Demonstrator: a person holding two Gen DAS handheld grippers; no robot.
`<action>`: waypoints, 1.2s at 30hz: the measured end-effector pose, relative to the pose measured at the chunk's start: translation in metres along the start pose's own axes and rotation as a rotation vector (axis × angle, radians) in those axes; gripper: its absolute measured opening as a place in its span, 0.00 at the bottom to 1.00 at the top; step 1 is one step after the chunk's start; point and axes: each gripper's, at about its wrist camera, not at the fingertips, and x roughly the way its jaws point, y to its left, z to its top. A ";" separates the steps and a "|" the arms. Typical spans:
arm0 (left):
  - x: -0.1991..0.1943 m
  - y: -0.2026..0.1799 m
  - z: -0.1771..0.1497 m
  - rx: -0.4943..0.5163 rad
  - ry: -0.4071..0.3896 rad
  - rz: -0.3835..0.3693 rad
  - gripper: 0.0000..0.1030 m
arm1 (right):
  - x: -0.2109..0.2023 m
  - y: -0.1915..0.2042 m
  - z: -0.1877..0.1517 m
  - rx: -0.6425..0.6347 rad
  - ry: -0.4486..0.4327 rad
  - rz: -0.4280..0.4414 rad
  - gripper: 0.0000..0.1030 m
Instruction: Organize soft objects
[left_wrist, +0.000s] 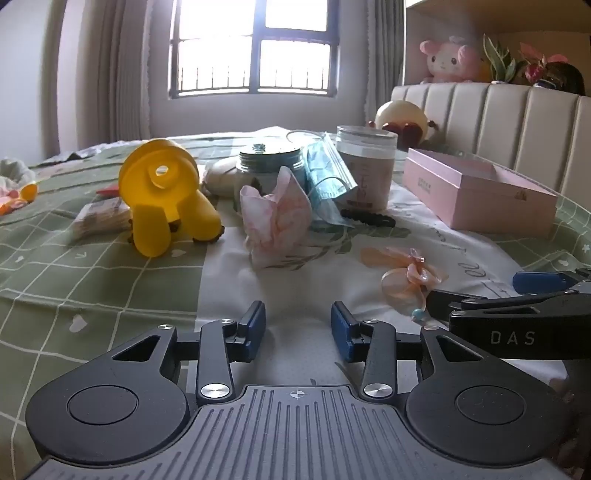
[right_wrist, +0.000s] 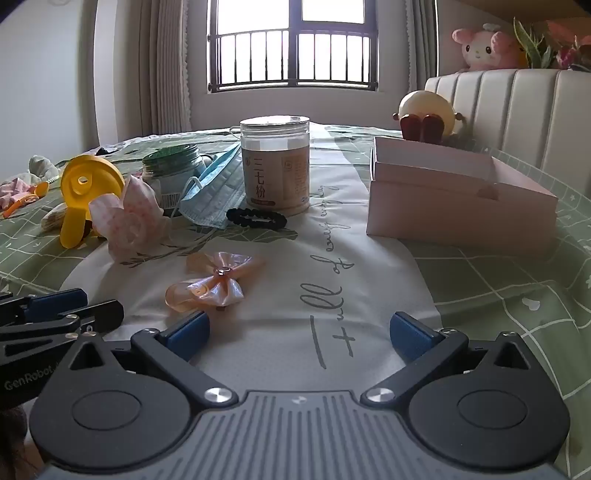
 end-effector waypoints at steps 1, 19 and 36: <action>0.000 0.000 0.000 -0.004 0.001 -0.003 0.43 | 0.000 0.000 0.000 -0.001 -0.003 -0.001 1.00; 0.001 -0.002 0.000 0.004 0.006 0.004 0.43 | -0.002 0.000 -0.001 0.001 -0.006 0.000 1.00; 0.000 -0.002 0.000 0.012 0.004 0.009 0.43 | -0.003 0.000 -0.001 0.001 -0.009 0.000 1.00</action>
